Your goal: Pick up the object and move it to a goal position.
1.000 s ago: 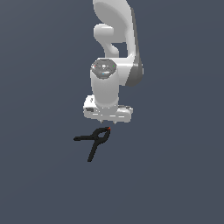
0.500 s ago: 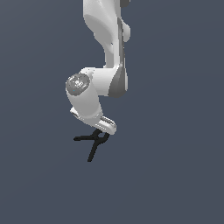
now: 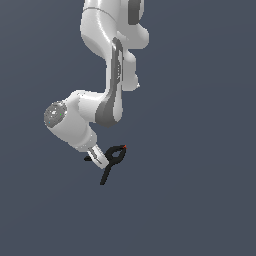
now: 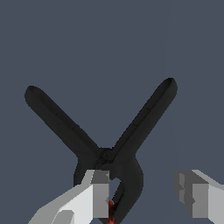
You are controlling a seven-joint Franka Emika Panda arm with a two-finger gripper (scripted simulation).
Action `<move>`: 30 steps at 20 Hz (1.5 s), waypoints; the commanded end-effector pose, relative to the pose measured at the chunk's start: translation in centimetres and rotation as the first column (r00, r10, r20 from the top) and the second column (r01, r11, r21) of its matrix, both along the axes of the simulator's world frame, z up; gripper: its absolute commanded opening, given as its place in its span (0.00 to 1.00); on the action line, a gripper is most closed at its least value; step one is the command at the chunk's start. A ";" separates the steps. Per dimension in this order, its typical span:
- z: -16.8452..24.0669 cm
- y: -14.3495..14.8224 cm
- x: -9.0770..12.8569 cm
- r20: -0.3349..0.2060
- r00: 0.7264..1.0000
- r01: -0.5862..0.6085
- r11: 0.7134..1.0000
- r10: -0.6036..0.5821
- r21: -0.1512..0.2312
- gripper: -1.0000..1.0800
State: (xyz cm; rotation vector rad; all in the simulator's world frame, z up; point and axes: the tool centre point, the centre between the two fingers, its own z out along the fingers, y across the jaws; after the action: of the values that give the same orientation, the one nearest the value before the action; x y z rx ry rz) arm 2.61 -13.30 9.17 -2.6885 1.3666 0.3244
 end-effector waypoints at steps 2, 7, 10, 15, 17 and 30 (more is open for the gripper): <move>-1.3 -2.1 0.1 -0.040 0.988 0.147 0.989 -0.147 0.014 0.62; -2.7 -4.4 0.1 -0.089 0.949 0.307 0.951 -0.304 0.023 0.62; -3.3 -5.3 0.1 -0.111 0.923 0.374 0.927 -0.369 0.024 0.62; -4.0 -6.4 0.0 -0.136 0.889 0.444 0.896 -0.437 0.024 0.62; -4.2 -6.6 0.0 -0.142 0.881 0.458 0.888 -0.451 0.023 0.62; -6.7 -5.9 -0.4 -0.144 0.877 0.466 0.884 -0.458 0.022 0.62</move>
State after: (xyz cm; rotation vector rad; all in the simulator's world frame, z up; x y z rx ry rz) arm 2.26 -19.36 2.97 -2.2270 1.9442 0.4895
